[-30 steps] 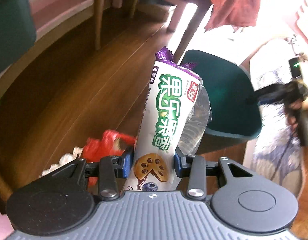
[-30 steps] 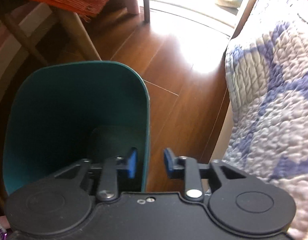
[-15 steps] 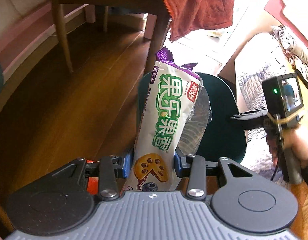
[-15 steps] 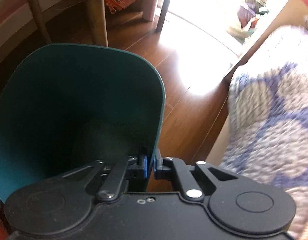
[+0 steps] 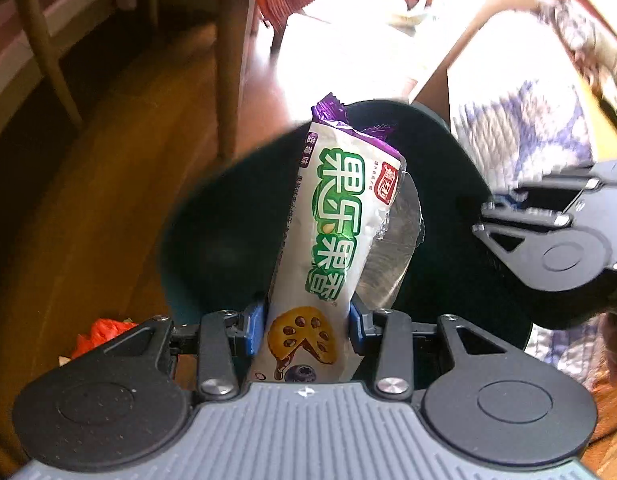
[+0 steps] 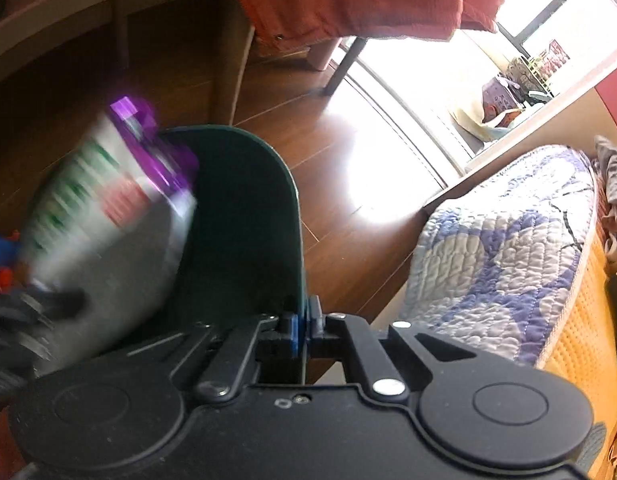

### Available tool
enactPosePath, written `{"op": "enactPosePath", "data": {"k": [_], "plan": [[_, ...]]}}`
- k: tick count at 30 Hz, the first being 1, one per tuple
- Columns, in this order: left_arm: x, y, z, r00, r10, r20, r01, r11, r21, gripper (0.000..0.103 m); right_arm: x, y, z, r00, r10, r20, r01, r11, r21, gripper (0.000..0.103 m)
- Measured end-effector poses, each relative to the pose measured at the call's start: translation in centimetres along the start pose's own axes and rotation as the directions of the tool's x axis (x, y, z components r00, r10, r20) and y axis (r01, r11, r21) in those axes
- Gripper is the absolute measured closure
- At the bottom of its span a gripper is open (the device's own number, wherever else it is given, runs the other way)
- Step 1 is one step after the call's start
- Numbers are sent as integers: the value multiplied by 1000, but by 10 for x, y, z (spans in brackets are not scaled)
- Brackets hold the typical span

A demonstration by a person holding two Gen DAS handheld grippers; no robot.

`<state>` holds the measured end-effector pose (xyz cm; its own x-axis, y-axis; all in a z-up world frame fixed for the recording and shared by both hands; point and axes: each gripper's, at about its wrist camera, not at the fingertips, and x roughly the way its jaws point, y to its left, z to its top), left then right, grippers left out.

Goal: Collect trash
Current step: 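Carry the snack wrapper into the teal wastebasket and open the left tool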

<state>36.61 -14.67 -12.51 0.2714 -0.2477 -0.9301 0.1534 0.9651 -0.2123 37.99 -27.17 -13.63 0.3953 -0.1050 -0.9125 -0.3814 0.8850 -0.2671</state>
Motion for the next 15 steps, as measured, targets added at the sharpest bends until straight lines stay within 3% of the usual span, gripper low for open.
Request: {"op": "enactPosePath", "data": {"k": [4, 9, 15], "plan": [[18, -4, -1, 999, 7, -39, -8, 1000, -14, 64, -5, 8, 1, 1000, 7, 0, -7, 1000, 0, 99], [21, -2, -5, 999, 35, -23, -35, 999, 14, 61, -8, 17, 0, 1000, 3, -10, -4, 1000, -2, 98], [14, 12, -15, 1000, 10, 9, -10, 1000, -11, 48, -10, 26, 2, 1000, -7, -23, 7, 1000, 17, 98]]}}
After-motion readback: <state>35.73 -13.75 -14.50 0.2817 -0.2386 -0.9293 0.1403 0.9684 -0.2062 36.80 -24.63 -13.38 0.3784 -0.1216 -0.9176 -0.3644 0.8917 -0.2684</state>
